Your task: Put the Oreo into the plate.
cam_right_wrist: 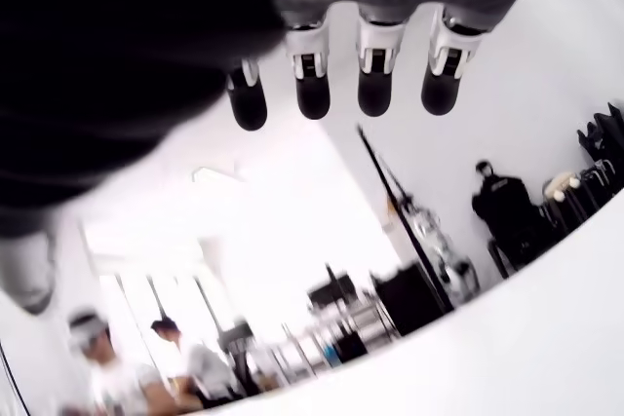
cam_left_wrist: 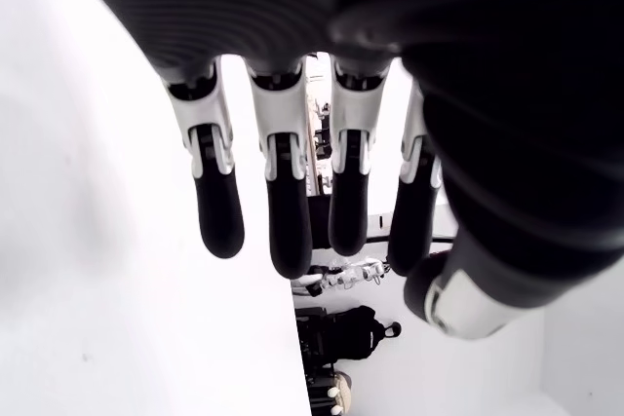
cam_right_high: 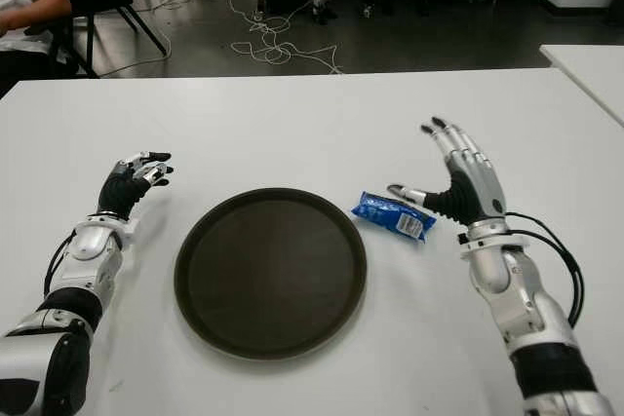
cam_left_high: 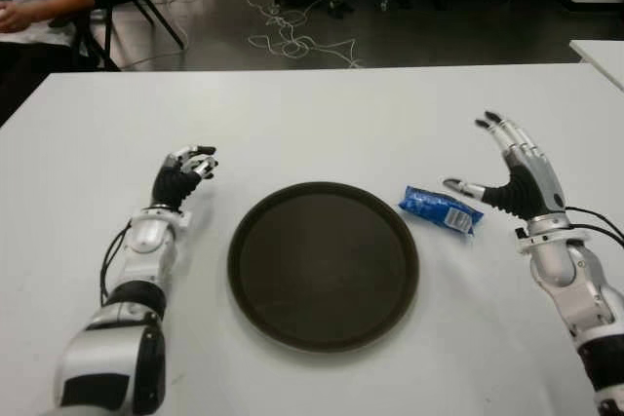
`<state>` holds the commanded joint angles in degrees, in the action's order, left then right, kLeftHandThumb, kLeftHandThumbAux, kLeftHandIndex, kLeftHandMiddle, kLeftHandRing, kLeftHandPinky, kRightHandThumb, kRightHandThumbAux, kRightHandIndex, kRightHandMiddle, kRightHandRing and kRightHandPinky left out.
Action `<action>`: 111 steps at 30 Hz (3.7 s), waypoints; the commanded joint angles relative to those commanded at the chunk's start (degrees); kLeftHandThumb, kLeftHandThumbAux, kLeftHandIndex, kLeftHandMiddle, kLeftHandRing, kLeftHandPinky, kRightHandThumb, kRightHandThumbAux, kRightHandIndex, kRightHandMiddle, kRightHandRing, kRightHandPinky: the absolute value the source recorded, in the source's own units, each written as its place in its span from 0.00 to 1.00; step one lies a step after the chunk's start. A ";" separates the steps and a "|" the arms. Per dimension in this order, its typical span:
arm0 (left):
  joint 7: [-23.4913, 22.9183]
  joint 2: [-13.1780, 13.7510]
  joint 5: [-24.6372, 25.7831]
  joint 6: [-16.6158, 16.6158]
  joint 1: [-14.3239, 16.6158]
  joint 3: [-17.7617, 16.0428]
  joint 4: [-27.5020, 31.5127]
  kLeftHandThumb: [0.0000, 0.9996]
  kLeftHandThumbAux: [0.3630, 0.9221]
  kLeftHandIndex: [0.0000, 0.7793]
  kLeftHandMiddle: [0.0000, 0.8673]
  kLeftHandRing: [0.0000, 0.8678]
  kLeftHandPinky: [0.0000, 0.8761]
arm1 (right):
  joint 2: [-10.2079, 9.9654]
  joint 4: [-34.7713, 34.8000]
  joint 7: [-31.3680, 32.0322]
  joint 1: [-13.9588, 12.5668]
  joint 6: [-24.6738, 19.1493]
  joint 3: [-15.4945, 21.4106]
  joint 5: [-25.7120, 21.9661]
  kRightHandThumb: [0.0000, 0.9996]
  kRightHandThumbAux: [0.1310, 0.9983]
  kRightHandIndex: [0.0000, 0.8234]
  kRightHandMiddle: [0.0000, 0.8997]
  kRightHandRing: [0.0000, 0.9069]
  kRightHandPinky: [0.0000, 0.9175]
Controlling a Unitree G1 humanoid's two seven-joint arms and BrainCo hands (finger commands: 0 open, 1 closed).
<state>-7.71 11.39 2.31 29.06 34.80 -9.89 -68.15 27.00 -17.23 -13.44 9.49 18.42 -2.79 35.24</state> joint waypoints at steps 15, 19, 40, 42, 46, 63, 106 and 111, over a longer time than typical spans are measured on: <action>-0.09 0.07 -0.20 0.16 -0.01 0.20 -0.10 0.71 0.62 0.52 0.32 0.35 0.38 | 2.10 15.33 16.85 -3.62 -14.47 -6.01 6.25 0.16 0.24 0.00 0.01 0.08 0.20; -0.06 0.08 -0.35 0.57 -0.04 0.27 -0.08 0.71 0.62 0.52 0.32 0.36 0.39 | 2.36 16.88 18.85 -3.63 -16.18 -6.96 7.04 0.17 0.25 0.00 0.01 0.07 0.20; 0.17 -0.06 -0.48 1.01 -0.06 0.05 -0.15 0.71 0.62 0.52 0.32 0.36 0.39 | 2.33 17.68 20.72 -2.33 -20.29 -9.56 10.19 0.09 0.26 0.00 0.03 0.10 0.22; 0.12 -0.07 -0.45 0.94 -0.05 0.03 -0.12 0.71 0.62 0.52 0.32 0.36 0.39 | 2.34 17.42 20.52 -2.25 -20.29 -9.72 10.22 0.09 0.27 0.00 0.03 0.10 0.21; 0.07 -0.01 -0.43 0.74 -0.02 0.02 -0.13 0.71 0.62 0.52 0.32 0.36 0.39 | 2.35 14.55 18.93 -1.41 -19.53 -10.17 10.09 0.08 0.27 0.00 0.03 0.10 0.23; 0.48 0.36 -1.46 1.42 -0.12 0.43 -0.33 0.71 0.62 0.52 0.32 0.36 0.39 | 1.77 10.12 15.15 0.77 -23.29 -10.71 11.81 0.07 0.30 0.00 0.07 0.14 0.26; 1.48 -0.17 -1.94 1.46 -0.20 0.63 -0.05 0.71 0.61 0.52 0.30 0.35 0.40 | 0.46 3.86 14.42 3.29 -23.34 -14.31 11.24 0.04 0.34 0.02 0.10 0.14 0.24; 1.44 -0.30 -1.75 1.29 -0.29 0.55 0.05 0.71 0.62 0.52 0.30 0.35 0.40 | -0.15 0.25 15.95 5.17 -22.60 -16.88 11.63 0.06 0.35 0.02 0.09 0.13 0.22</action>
<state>-6.27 11.08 0.56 30.35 34.51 -9.34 -68.10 26.85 -16.99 2.50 14.66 -4.18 -19.67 46.87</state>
